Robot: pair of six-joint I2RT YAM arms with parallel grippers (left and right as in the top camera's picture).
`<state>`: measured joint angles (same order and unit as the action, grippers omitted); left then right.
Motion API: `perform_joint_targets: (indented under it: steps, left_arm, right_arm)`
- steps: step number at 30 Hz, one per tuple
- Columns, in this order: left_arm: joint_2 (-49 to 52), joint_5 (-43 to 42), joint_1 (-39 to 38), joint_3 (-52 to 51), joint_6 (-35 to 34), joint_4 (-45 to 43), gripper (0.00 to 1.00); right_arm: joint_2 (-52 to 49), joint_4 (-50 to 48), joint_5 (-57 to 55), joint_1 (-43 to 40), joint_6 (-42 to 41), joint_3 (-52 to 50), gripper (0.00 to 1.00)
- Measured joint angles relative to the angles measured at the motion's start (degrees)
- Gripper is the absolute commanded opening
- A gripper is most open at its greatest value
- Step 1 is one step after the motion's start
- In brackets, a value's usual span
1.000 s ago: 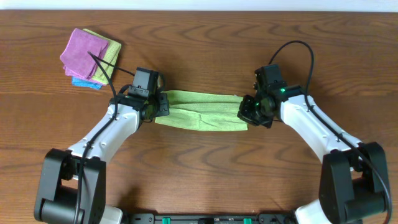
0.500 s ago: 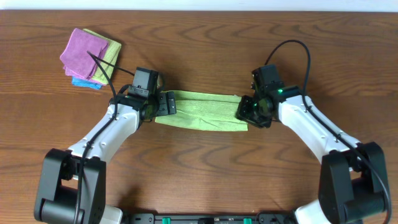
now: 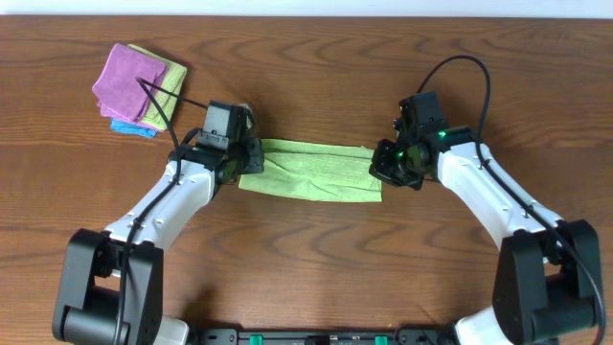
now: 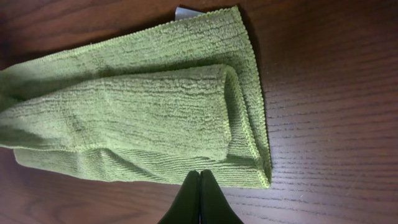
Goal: Fold the cloth
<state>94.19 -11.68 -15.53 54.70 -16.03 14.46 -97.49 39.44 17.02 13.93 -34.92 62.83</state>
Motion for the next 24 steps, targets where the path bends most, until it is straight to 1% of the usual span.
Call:
perform_joint_targets:
  steps: [4, 7, 10, 11, 12, 14, 15, 16, 17, 22, 23, 24]
  left_arm:
    - [0.00, -2.47, 0.00, 0.00, 0.00, -0.17, 0.06]
    - [0.00, -2.62, 0.00, 0.00, 0.00, 3.48, 0.06]
    - [0.00, -0.66, 0.00, 0.02, 0.00, 7.80, 0.06]
    - [0.00, 0.44, 0.00, 0.02, 0.00, 8.72, 0.09]
    - [0.02, 1.25, 0.00, 0.02, 0.07, 9.14, 0.20]
    - [0.02, 2.03, 0.00, 0.02, 0.07, 8.87, 0.22]
    - [0.02, 2.43, 0.00, 0.02, 0.07, 8.63, 0.26]
    - [0.02, 2.75, 0.00, 0.02, 0.11, 8.46, 0.47]
    - [0.02, 3.08, 0.00, 0.02, 0.20, 8.46, 0.64]
    - [-0.22, 3.34, 0.00, 0.33, 0.00, 9.35, 0.66]
    - [-0.70, 3.32, 0.00, 0.52, 0.02, 9.38, 0.65]
    - [-1.38, 3.26, 0.00, 0.70, 0.00, 9.35, 0.62]
  right_arm:
    - [0.00, -0.02, 0.13, 0.00, 0.24, 0.00, 0.01]
    - [0.00, -0.02, 0.13, 0.00, 0.46, 0.00, 0.01]
    - [0.00, -0.02, 0.13, 0.00, 0.59, 0.02, 0.01]
    - [0.00, 0.00, 0.15, 0.00, 0.63, 0.02, 0.02]
    - [0.00, -0.02, 0.17, 0.00, 0.66, 0.02, 0.02]
    - [0.00, -0.02, 0.48, 0.00, 0.66, 0.02, 0.01]
    - [0.00, 0.00, 0.70, 0.00, 0.66, 0.02, 0.02]
    - [0.00, 0.02, 1.05, 0.00, 0.66, 0.02, 0.02]
    - [0.00, 0.02, 1.25, 0.00, 0.68, 0.02, 0.02]
    - [0.00, 0.17, 1.68, 0.00, 0.85, 0.02, 0.01]
    - [0.00, 0.17, 1.70, 0.00, 0.92, 0.02, 0.02]
    - [0.00, 0.17, 1.75, 0.00, 1.05, 0.02, 0.02]
